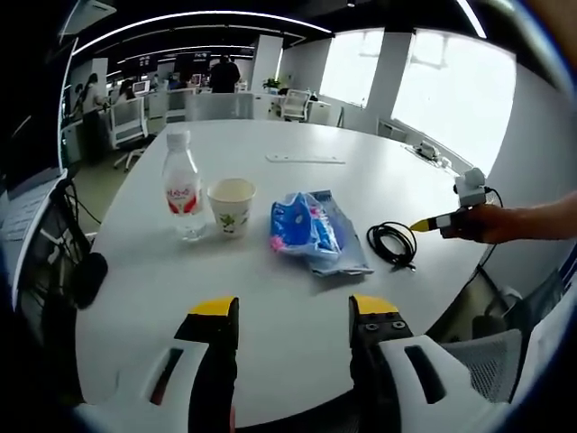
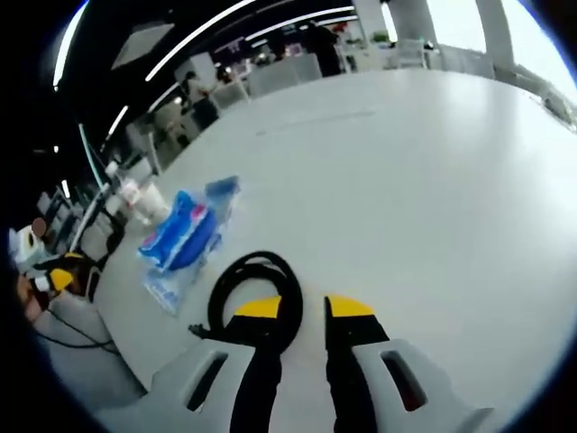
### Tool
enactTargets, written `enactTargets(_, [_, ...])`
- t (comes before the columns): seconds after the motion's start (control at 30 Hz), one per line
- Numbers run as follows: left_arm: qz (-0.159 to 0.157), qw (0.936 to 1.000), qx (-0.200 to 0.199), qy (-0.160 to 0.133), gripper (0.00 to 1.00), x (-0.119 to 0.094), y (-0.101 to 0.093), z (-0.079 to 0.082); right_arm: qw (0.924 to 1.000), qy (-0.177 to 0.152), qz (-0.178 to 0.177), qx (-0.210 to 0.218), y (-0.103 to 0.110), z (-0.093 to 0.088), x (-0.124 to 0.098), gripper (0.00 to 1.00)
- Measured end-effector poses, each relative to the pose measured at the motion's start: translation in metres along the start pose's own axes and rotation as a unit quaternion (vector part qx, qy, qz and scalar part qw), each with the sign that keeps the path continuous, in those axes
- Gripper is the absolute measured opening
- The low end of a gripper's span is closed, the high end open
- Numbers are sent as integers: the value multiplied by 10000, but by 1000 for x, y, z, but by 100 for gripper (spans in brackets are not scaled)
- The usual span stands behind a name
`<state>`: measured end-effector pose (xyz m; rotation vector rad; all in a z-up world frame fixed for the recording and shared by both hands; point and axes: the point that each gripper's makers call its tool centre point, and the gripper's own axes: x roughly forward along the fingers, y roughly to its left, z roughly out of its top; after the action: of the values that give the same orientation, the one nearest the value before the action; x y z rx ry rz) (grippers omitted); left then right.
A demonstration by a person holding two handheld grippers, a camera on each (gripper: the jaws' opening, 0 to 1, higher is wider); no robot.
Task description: Arrange the tabletop items into an orderly group along one side of the table until the central work area is clear of visible clutter.
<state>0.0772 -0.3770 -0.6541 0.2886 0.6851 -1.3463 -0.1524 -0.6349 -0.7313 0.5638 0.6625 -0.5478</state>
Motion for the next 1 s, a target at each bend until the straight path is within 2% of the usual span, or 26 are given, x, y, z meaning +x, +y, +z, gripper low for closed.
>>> enactTargets(0.27, [14, 10000, -66, 4, 48, 1, 2, -1, 10000, 33, 21, -54, 5, 3, 4, 15])
enactTargets(0.43, [7, 9999, -109, -81, 48, 4, 2, 8, 9998, 51, 80, -157, 12, 9, 9, 15])
enactTargets(0.57, [-3, 9998, -132, -124, 48, 5, 2, 11, 9990, 96, 186, -382, 24, 19, 17, 15])
enactTargets(1.0, [55, 9996, -249, -112, 48, 1, 9, 4, 9938, 131, 570, -950, 71, 53, 51, 16])
